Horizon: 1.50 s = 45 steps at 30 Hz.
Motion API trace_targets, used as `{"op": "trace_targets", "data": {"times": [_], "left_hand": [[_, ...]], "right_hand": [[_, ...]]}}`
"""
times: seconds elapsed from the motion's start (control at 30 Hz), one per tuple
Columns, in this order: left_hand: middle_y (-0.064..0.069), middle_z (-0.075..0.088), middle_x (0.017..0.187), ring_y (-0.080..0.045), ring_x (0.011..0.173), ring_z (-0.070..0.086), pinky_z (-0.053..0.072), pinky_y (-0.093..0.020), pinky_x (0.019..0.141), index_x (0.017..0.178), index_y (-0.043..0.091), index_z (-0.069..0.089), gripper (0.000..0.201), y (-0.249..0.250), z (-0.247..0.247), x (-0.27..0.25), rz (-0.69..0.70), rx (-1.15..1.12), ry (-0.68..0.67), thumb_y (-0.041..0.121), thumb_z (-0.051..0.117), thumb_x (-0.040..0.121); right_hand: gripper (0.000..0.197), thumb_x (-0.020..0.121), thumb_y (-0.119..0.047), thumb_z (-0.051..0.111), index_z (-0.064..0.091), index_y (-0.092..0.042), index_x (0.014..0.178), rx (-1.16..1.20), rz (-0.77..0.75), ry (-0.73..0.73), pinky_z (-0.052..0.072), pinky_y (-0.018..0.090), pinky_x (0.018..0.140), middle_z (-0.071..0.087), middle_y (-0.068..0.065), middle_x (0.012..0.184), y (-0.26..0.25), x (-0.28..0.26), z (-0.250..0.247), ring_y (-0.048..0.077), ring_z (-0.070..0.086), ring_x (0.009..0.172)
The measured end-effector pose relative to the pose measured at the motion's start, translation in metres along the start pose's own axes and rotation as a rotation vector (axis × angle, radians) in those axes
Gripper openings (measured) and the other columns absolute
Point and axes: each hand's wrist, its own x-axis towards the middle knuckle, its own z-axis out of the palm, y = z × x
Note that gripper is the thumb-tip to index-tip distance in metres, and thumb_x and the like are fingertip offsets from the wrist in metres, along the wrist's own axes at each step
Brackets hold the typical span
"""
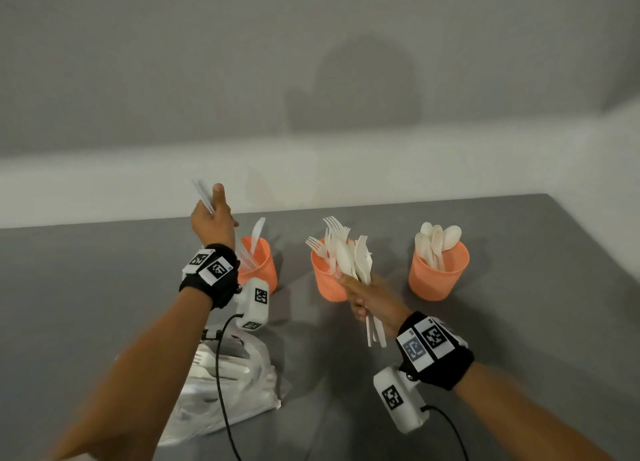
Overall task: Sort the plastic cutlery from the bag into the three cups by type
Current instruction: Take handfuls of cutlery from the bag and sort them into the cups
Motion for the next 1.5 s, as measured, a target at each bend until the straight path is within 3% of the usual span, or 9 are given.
{"op": "trace_targets", "data": {"times": [0.23,0.33,0.47,0.57,0.73,0.83,0.93,1.23,1.5], "left_hand": [[-0.004,0.057,0.06,0.004,0.044,0.055,0.044,-0.008,0.05,0.089,0.006,0.053,0.012,-0.05,0.002,-0.004,-0.039,0.222,-0.204,0.018,0.056,0.091],[-0.016,0.066,0.084,-0.019,0.078,0.064,0.048,-0.026,0.073,0.097,0.006,0.058,0.011,-0.051,0.003,-0.004,-0.006,0.335,-0.202,0.014,0.053,0.091],[-0.019,0.06,0.112,-0.03,0.106,0.056,0.039,-0.028,0.092,0.1,0.0,0.065,0.024,-0.036,0.006,-0.007,0.186,0.486,-0.147,0.017,0.053,0.091],[-0.014,0.061,0.109,-0.023,0.101,0.056,0.036,-0.017,0.086,0.1,0.004,0.067,0.02,-0.009,0.01,-0.022,0.34,0.434,-0.145,0.011,0.051,0.09],[0.0,0.062,0.083,-0.012,0.075,0.055,0.046,-0.025,0.073,0.106,0.006,0.06,0.018,0.027,0.018,-0.071,-0.079,0.111,-0.593,0.011,0.047,0.094],[-0.003,0.061,0.095,-0.012,0.08,0.057,0.048,-0.022,0.068,0.106,0.011,0.058,0.02,0.029,0.019,-0.099,-0.406,-0.032,-0.834,0.022,0.045,0.095],[-0.002,0.062,0.093,-0.012,0.079,0.059,0.05,-0.021,0.066,0.096,0.016,0.06,0.018,0.027,0.018,-0.113,-0.471,-0.138,-0.902,0.021,0.043,0.097],[-0.005,0.062,0.081,-0.01,0.063,0.062,0.05,-0.019,0.054,0.086,0.012,0.048,0.018,0.04,0.03,-0.128,-0.282,-0.174,-0.575,0.02,0.04,0.099],[-0.001,0.048,0.065,-0.004,0.044,0.048,0.045,-0.021,0.046,0.092,0.021,0.034,0.008,0.055,0.034,-0.133,-0.117,-0.23,-0.325,0.024,0.037,0.099]], "right_hand": [[0.037,0.09,-0.025,0.059,0.04,-0.017,0.059,0.0,-0.014,0.032,0.033,0.017,0.038,0.031,-0.007,0.039,-0.003,0.002,0.002,0.007,0.031,0.032],[0.034,0.09,-0.026,0.059,0.042,-0.017,0.062,-0.005,-0.001,0.018,0.034,0.018,0.038,0.031,-0.007,0.04,-0.001,0.002,0.006,0.007,0.032,0.033],[0.033,0.092,-0.024,0.056,0.043,-0.018,0.063,0.044,0.015,-0.025,0.035,0.018,0.037,0.032,-0.008,0.039,-0.003,0.001,0.011,0.006,0.033,0.032],[0.034,0.094,-0.023,0.052,0.04,-0.017,0.063,0.127,0.049,-0.084,0.032,0.018,0.036,0.032,-0.008,0.038,-0.004,-0.001,0.01,0.005,0.031,0.031],[0.022,0.094,-0.026,0.047,0.046,-0.017,0.073,0.223,0.089,-0.228,0.024,0.015,0.034,0.029,-0.009,0.04,-0.009,-0.01,0.008,0.002,0.025,0.03],[0.016,0.088,-0.029,0.05,0.051,-0.018,0.077,0.274,0.125,-0.337,0.022,0.014,0.032,0.031,-0.009,0.04,-0.011,-0.018,0.01,0.002,0.025,0.029],[0.015,0.09,-0.028,0.047,0.053,-0.017,0.081,0.311,0.157,-0.393,0.024,0.014,0.032,0.035,-0.008,0.04,-0.011,-0.027,0.009,0.001,0.026,0.028],[0.018,0.093,-0.025,0.052,0.061,-0.018,0.106,0.092,0.134,-0.342,0.032,0.015,0.036,0.053,-0.004,0.051,-0.001,-0.046,-0.018,0.003,0.034,0.034],[0.007,0.093,-0.016,0.054,0.054,-0.014,0.087,-0.009,0.034,-0.033,0.037,0.017,0.038,0.037,-0.011,0.038,0.015,-0.043,-0.041,0.004,0.036,0.031]]}}
